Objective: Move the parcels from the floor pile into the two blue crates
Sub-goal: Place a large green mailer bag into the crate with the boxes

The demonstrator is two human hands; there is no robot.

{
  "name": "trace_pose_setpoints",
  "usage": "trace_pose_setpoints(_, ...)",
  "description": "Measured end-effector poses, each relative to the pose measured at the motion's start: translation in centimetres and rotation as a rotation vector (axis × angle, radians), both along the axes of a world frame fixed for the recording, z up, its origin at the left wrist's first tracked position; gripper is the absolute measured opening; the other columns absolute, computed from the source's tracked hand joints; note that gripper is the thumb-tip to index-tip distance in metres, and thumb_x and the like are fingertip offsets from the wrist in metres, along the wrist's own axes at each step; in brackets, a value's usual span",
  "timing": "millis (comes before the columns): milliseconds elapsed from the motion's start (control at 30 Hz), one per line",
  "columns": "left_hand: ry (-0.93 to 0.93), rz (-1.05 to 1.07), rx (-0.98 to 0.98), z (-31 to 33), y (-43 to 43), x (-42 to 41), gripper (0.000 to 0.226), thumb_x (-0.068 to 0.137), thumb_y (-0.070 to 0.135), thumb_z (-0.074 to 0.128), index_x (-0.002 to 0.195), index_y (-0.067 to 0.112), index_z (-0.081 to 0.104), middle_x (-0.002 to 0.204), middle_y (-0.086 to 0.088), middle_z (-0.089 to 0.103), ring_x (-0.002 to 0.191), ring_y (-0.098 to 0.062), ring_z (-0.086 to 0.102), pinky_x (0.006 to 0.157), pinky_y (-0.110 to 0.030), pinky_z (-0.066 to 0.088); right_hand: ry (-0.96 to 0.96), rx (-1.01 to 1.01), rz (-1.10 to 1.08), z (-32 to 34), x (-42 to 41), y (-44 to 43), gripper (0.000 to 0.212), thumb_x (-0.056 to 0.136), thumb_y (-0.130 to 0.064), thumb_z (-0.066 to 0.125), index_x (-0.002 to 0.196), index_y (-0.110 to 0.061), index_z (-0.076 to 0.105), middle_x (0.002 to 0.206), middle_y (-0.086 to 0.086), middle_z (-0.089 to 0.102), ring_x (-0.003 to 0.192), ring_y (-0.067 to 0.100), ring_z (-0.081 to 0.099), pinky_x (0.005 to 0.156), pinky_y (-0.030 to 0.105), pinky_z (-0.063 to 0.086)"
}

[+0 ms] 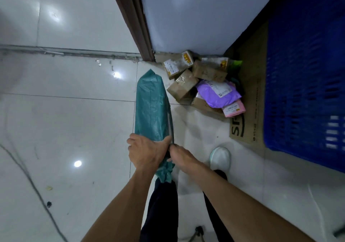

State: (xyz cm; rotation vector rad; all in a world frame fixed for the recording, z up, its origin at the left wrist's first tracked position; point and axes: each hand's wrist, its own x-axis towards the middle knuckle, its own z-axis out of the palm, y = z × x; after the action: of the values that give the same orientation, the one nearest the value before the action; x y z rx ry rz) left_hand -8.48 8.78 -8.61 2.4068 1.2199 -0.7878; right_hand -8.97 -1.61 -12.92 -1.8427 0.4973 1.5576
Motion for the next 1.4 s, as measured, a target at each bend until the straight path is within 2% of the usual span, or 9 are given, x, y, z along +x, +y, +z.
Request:
trace_pose_setpoints(67,-0.004,0.001,-0.006,3.7,-0.1,0.0,0.105,0.059,0.073,0.069,0.128,0.000,0.038,0.118,-0.015,0.051,0.109,-0.035,0.057,0.087,-0.042,0.050,-0.015,-0.006,0.012,3.7,0.1,-0.3,0.042,0.101,-0.028,0.030,0.133,-0.012,0.052,0.113,0.008,0.067,0.107,0.028,0.063,0.097,0.042,0.048)
trace_pose_setpoints(167,-0.005,-0.016,-0.006,9.3,0.0,0.1,0.105,0.061,0.073,0.068,0.130,0.000,0.037,0.120,-0.014,0.050,0.110,-0.034,0.056,0.087,-0.042,0.049,-0.022,-0.046,-0.035,9.0,0.8,-0.9,0.044,0.100,-0.041,0.024,0.113,-0.016,0.058,0.091,0.007,0.072,0.096,0.026,0.066,0.093,0.039,0.050)
trace_pose_setpoints(600,-0.120,-0.003,-0.168,30.2,-2.0,1.4,0.107,0.060,0.077,0.063,0.133,0.002,0.038,0.122,-0.012,0.051,0.113,-0.033,0.055,0.088,-0.041,0.049,-0.332,-0.123,0.177,28.5,2.7,-4.9,0.054,0.100,-0.052,0.030,0.127,-0.016,0.059,0.116,0.010,0.064,0.093,0.030,0.057,0.079,0.035,0.043)
trace_pose_setpoints(800,-0.205,0.014,-0.292,36.4,-2.1,3.3,0.113,0.049,0.082,0.062,0.131,0.007,0.040,0.119,-0.009,0.055,0.108,-0.032,0.059,0.089,-0.046,0.056,-0.453,-0.102,0.016,36.0,3.3,-8.5,0.050,0.102,-0.051,0.039,0.132,-0.016,0.059,0.118,0.006,0.059,0.105,0.024,0.056,0.081,0.029,0.037)
trace_pose_setpoints(967,-0.277,0.087,-0.542,39.4,-1.5,5.3,0.117,0.043,0.078,0.070,0.133,0.009,0.044,0.115,-0.005,0.058,0.100,-0.027,0.062,0.082,-0.042,0.060,-0.421,-0.195,-0.190,35.3,3.5,-12.5,0.094,0.077,-0.078,0.037,0.145,-0.013,0.049,0.145,0.012,0.050,0.125,0.032,0.052,0.105,0.040,0.043)
trace_pose_setpoints(1033,-0.306,0.111,-0.647,40.5,-1.5,5.9,0.109,0.042,0.074,0.074,0.128,0.011,0.051,0.112,-0.005,0.063,0.096,-0.025,0.065,0.080,-0.040,0.061,-0.426,-0.203,-0.277,37.4,3.3,-13.4,0.087,0.084,-0.074,0.037,0.147,-0.015,0.046,0.148,0.010,0.047,0.128,0.032,0.050,0.106,0.038,0.040)
trace_pose_setpoints(1200,-0.324,0.096,-0.864,42.8,-3.2,6.6,0.076,0.062,0.058,0.076,0.117,0.009,0.058,0.103,-0.005,0.070,0.090,-0.023,0.069,0.070,-0.033,0.059,-0.415,-0.235,-0.489,41.4,2.3,-16.4,0.060,0.095,-0.065,0.042,0.122,-0.012,0.049,0.104,0.008,0.058,0.089,0.024,0.057,0.070,0.032,0.043)
trace_pose_setpoints(1333,-0.277,0.066,-0.924,44.2,-5.7,6.7,0.082,0.058,0.061,0.074,0.120,0.009,0.061,0.108,-0.007,0.071,0.094,-0.025,0.069,0.063,-0.031,0.054,-0.421,-0.205,-0.666,43.3,1.7,-19.4,0.088,0.089,-0.071,0.044,0.150,-0.007,0.039,0.148,0.012,0.046,0.126,0.033,0.051,0.103,0.040,0.044)
trace_pose_setpoints(1400,-0.273,0.041,-0.949,44.7,-7.5,6.5,0.076,0.061,0.060,0.073,0.118,0.012,0.060,0.109,-0.008,0.070,0.096,-0.025,0.068,0.066,-0.033,0.054,-0.448,-0.145,-0.772,43.8,1.1,-21.3,0.096,0.080,-0.076,0.049,0.148,-0.009,0.044,0.148,0.010,0.048,0.125,0.030,0.054,0.107,0.042,0.043)
